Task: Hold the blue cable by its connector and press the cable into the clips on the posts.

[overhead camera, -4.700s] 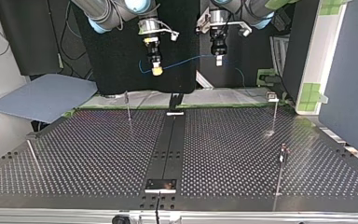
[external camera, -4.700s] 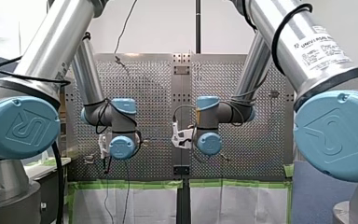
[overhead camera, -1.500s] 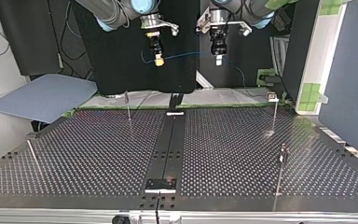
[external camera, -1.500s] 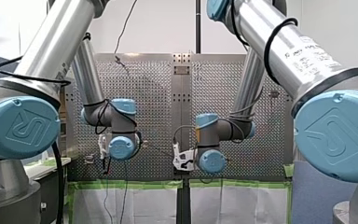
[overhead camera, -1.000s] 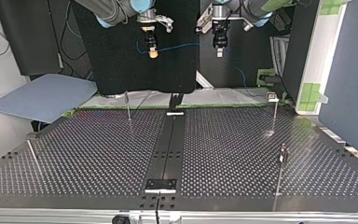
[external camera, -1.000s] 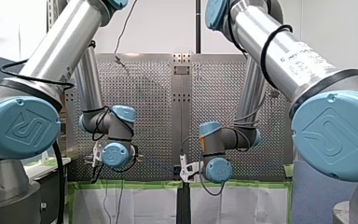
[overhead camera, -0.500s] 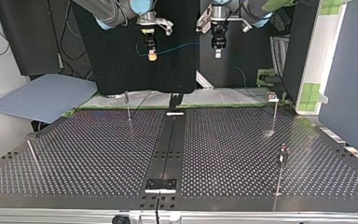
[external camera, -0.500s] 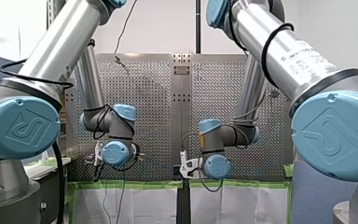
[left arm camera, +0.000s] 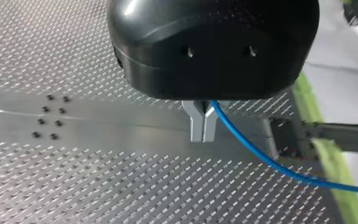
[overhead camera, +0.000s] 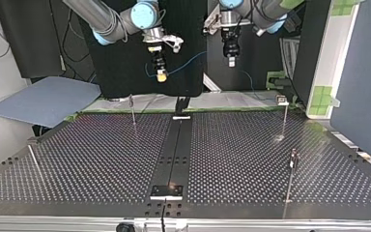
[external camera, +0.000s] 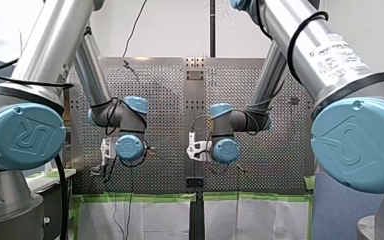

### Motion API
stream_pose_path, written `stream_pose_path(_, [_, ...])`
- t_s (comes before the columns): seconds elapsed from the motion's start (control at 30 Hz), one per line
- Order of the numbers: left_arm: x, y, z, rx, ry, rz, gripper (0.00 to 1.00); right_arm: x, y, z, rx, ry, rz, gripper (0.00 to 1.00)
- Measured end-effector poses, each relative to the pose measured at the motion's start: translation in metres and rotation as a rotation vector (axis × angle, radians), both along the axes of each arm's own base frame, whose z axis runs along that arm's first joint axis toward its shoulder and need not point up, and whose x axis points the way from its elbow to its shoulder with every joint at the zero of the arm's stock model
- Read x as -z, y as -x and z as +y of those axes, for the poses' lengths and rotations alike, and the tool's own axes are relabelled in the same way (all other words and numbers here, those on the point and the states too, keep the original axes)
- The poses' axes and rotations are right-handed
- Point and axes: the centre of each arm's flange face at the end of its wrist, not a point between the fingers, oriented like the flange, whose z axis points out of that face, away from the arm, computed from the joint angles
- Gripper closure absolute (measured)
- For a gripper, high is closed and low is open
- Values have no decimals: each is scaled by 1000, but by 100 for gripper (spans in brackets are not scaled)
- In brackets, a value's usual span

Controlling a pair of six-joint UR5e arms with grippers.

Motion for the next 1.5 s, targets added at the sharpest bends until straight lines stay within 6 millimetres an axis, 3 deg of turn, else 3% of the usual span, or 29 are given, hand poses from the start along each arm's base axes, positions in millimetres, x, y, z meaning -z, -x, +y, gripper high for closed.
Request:
stream_pose_path(0.33, [-63,-32,-8,-107,40,-92,100,-75,-24,-25,-54,62,-68,100])
stream_pose_path(0.8, [-146,-53,-11,-179,110,-188,100,-201,-40,-46,-74,165,-159,100])
stream_pose_path(1.07, [-177,-49,-1,-202,142,-207,100,-270,-43,-37,-93,215,-205,100])
stream_pose_path(1.3, [-224,-61,8,-214,231,-270,100,-327,-47,-20,-126,278,-264,100])
stream_pose_path(1.4, [-250,-66,14,-214,269,-304,100,-338,-54,-17,-143,292,-280,100])
stream_pose_path(1.5, [-276,-72,22,-213,292,-337,100,-338,-65,-18,-157,291,-282,100])
